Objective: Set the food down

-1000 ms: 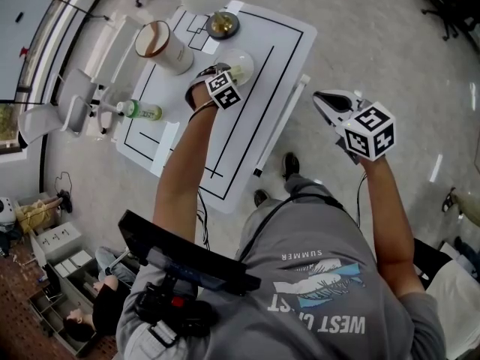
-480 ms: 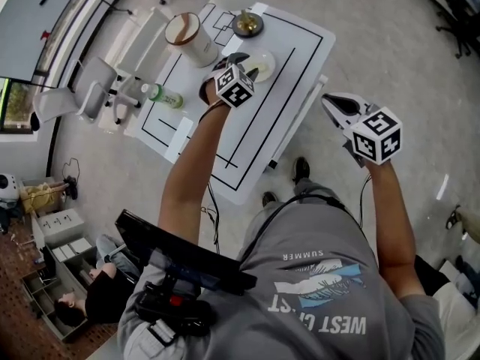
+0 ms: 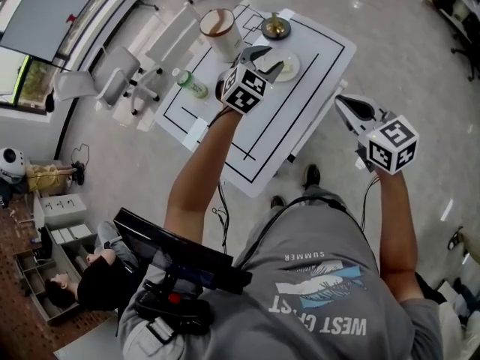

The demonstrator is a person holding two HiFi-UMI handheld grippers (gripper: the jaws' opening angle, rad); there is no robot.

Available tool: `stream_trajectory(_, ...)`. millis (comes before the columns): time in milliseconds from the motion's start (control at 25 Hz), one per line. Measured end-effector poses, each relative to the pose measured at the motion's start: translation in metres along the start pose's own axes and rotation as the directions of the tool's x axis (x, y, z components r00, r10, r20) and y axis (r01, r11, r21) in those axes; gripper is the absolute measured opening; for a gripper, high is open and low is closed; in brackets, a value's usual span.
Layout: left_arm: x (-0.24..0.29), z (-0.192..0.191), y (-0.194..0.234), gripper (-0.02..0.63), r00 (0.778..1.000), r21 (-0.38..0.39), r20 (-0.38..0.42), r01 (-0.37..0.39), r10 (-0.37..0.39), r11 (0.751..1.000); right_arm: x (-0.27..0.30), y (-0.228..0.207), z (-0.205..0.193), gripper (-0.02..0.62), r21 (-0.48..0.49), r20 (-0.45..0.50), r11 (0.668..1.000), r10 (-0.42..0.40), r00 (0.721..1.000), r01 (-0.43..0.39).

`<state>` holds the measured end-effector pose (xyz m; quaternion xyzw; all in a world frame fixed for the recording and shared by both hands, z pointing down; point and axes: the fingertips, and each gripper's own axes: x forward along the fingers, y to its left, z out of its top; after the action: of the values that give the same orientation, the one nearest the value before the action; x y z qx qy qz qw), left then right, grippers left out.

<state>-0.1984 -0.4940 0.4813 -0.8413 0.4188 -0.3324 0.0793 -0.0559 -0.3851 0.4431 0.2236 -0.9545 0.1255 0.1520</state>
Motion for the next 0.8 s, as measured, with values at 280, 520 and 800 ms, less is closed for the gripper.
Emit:
stream_trajectory(280,-0.069,0.042,0.004,0.167,0.987,-0.097,0.155,-0.029,0.044,0.995,-0.007,0.04,0.036,0.005,-0.059,0.089,0.998,0.037,0.995,-0.032)
stream_trajectory(520,-0.137,0.078,0.003,0.167,0.951,-0.186,0.298,-0.027,0.082,0.982,-0.026,0.08,0.072,0.005,-0.118,0.184,0.992,0.058,0.981,-0.036)
stream_trajectory(800,-0.199,0.103,-0.007,0.166,0.902,-0.249,0.416,-0.006,0.113,0.969,-0.045,0.129,0.1,0.005,-0.188,0.25,0.981,0.086,0.964,-0.039)
